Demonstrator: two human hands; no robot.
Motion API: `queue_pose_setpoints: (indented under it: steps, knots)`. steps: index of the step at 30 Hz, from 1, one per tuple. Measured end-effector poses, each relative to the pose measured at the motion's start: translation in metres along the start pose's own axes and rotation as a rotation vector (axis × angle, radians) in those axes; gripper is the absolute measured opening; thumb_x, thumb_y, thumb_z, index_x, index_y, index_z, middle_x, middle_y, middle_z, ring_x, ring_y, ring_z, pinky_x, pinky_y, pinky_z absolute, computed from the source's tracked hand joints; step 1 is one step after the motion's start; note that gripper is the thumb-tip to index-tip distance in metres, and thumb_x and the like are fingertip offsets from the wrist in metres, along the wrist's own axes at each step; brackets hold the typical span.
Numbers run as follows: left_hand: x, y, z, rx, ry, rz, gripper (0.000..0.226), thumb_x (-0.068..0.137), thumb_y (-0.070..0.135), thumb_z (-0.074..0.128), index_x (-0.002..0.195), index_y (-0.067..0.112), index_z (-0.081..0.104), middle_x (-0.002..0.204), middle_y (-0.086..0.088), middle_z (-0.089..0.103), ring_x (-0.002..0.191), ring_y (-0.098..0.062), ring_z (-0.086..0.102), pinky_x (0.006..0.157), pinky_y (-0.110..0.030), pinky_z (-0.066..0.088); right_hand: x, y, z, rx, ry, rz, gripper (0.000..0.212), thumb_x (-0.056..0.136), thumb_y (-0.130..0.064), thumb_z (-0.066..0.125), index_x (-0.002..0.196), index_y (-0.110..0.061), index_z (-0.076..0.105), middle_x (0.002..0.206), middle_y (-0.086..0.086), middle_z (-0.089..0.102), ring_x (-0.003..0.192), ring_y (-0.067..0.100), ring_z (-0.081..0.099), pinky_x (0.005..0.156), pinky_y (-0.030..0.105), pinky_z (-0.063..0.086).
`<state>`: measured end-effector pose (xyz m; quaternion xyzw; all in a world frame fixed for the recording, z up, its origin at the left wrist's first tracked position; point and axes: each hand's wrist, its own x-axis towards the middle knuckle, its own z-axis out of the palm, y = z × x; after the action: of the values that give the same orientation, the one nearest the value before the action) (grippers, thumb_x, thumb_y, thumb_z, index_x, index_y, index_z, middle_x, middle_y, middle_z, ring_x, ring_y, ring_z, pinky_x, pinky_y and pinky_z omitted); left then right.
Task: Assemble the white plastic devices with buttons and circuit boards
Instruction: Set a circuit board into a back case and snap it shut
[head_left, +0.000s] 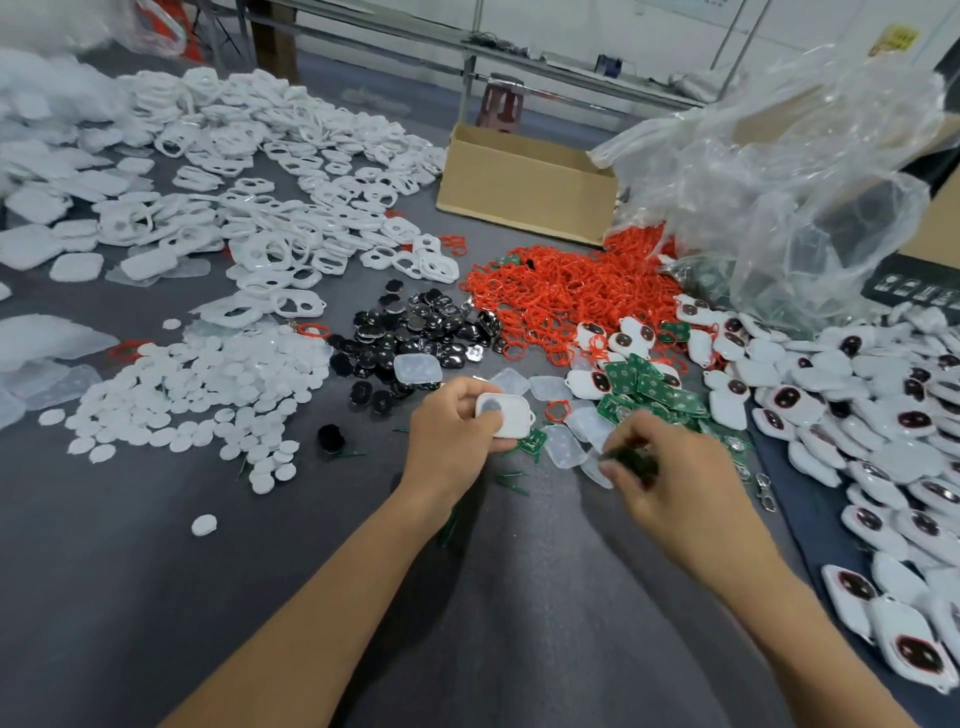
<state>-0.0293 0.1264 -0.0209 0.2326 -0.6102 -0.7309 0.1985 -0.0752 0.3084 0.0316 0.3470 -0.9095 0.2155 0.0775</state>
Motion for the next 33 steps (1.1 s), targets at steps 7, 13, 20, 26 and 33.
queue_pose_setpoints:
  steps: [7,13,20,26,33]
  knots:
    - [0.002,-0.002,-0.003,-0.035,-0.040,-0.017,0.013,0.091,-0.002,0.058,0.095,0.008,0.064,0.096,-0.010,0.071,0.086,-0.020,0.071,0.065,-0.025,0.057,0.050,-0.018,0.017,0.456,-0.019,0.033,0.030,0.070,-0.009,0.081,0.088,-0.020,0.060,0.055,-0.007,0.053,0.051,0.007,0.045,0.058,0.022,0.040]
    - [0.002,0.003,-0.003,-0.133,-0.075,-0.044,0.018,0.089,-0.009,0.058,0.092,0.008,0.063,0.092,-0.009,0.070,0.083,-0.018,0.070,0.068,-0.024,0.058,0.062,-0.023,0.047,0.508,0.036,-0.018,0.012,0.078,-0.006,0.073,0.076,-0.008,0.061,0.067,0.016,0.057,0.061,0.025,0.049,0.062,0.037,0.043]
    - [-0.001,0.007,-0.009,-0.001,-0.152,0.018,0.042,0.073,-0.014,0.072,0.110,0.004,0.062,0.103,-0.011,0.071,0.088,-0.014,0.065,0.085,-0.030,0.055,0.057,-0.023,0.051,0.472,-0.007,-0.097,0.027,0.087,0.000,0.061,0.106,-0.014,0.072,0.090,0.000,0.070,0.080,0.010,0.059,0.071,0.012,0.040]
    - [-0.001,0.007,-0.009,0.028,-0.174,0.023,0.045,0.072,-0.016,0.072,0.111,0.002,0.062,0.107,-0.018,0.069,0.092,-0.020,0.065,0.088,-0.034,0.055,0.052,-0.026,0.051,0.604,0.015,-0.026,0.019,0.081,-0.001,0.068,0.084,-0.019,0.065,0.066,-0.010,0.059,0.062,0.000,0.052,0.059,0.008,0.037]
    - [-0.001,0.006,-0.009,0.045,-0.194,0.026,0.047,0.071,-0.015,0.073,0.113,0.003,0.062,0.107,-0.016,0.070,0.099,-0.028,0.067,0.090,-0.036,0.055,0.052,-0.021,0.059,0.510,0.120,-0.035,0.012,0.079,-0.003,0.070,0.083,-0.014,0.071,0.081,0.004,0.066,0.073,0.015,0.058,0.068,0.023,0.046]
